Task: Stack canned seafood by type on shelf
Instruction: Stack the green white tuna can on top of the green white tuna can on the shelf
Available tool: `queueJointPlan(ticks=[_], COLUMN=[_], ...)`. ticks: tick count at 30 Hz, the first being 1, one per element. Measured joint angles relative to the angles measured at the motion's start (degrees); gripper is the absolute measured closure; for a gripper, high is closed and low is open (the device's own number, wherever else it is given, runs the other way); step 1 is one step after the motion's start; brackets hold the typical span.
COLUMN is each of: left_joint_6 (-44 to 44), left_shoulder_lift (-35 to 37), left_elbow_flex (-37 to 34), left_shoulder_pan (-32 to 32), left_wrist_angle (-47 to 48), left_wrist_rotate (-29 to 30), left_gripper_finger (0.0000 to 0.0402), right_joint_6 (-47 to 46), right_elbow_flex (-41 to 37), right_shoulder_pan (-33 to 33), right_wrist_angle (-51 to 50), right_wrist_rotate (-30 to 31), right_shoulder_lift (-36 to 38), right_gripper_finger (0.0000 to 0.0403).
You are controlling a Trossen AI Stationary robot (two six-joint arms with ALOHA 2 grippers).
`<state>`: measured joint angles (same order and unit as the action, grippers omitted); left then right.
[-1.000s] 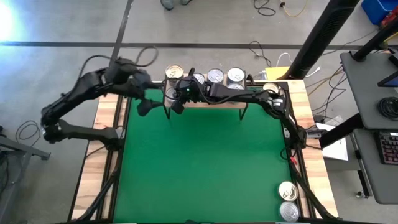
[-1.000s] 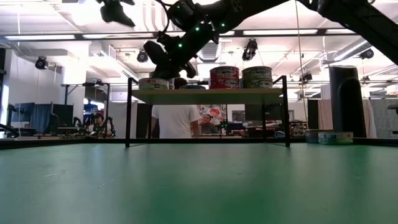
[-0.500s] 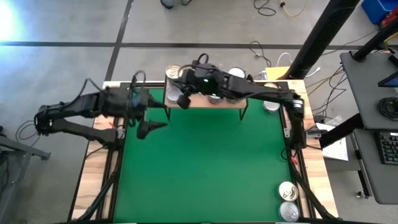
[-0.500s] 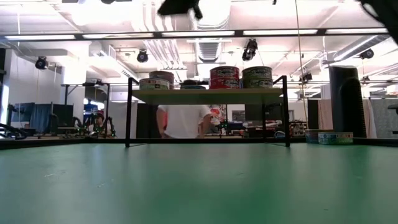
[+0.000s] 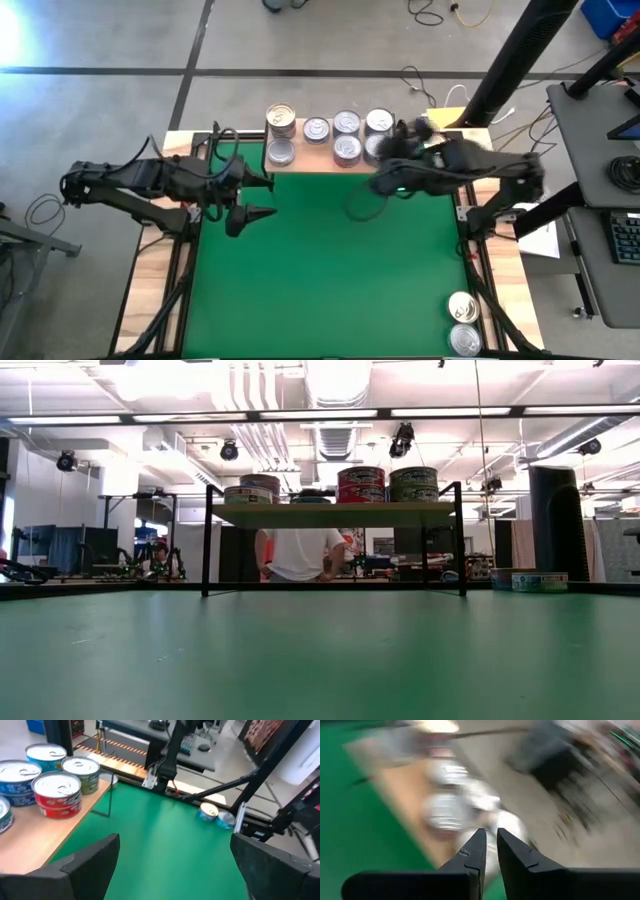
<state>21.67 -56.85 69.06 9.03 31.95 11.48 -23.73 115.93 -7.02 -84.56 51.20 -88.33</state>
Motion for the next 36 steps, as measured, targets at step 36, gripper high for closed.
queueJointPlan(ticks=[36], left_joint_6=[3.28], left_shoulder_lift=[-4.65], left_elbow_flex=[9.44], left_shoulder_pan=[4.82], left_wrist_angle=[2.61], left_wrist_rotate=[7.83], left_gripper_finger=[0.0037], right_joint_6=[-80.94], right_elbow_flex=[-77.47], right_shoulder_pan=[50.32], right_wrist_angle=[49.17], right_wrist_rotate=[-21.91], right_shoulder_lift=[28.54], right_gripper_finger=[0.0365])
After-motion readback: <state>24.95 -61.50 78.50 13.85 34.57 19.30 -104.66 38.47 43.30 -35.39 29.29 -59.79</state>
